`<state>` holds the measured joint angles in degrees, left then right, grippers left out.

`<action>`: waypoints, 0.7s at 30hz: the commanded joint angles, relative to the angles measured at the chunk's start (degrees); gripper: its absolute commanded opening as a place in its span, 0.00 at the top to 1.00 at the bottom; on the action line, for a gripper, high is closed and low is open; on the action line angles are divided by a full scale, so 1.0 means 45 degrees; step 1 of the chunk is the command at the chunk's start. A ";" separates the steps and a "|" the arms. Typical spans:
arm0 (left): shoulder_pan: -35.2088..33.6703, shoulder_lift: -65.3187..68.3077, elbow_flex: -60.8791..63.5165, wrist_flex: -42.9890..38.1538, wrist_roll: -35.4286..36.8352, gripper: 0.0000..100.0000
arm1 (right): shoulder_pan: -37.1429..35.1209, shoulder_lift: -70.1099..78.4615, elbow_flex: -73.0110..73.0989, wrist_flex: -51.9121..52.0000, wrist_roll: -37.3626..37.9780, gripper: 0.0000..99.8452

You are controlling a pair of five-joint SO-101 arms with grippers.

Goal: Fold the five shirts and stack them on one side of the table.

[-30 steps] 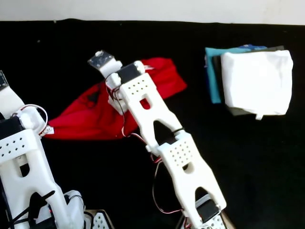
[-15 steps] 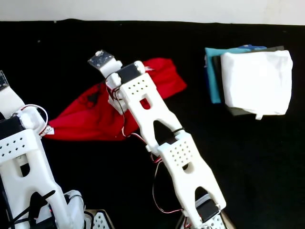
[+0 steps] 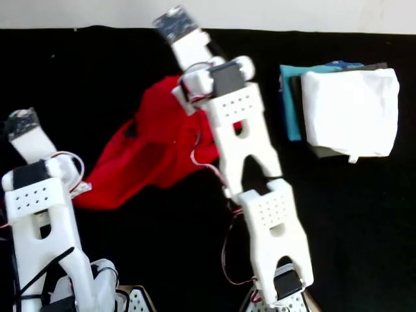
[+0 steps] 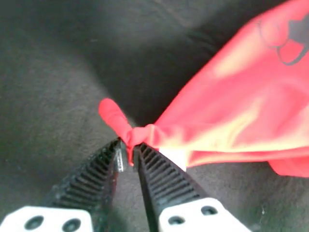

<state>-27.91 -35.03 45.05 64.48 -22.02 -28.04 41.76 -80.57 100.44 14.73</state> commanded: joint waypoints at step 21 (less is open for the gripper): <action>0.1104 -0.0303 -1.2669 0.4181 -0.0078 0.99 | 0.2725 -0.7297 -0.0654 -0.1573 0.0391 0.99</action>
<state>-23.78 -35.12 -5.76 81.01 -22.02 -18.29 13.98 -81.45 95.78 15.78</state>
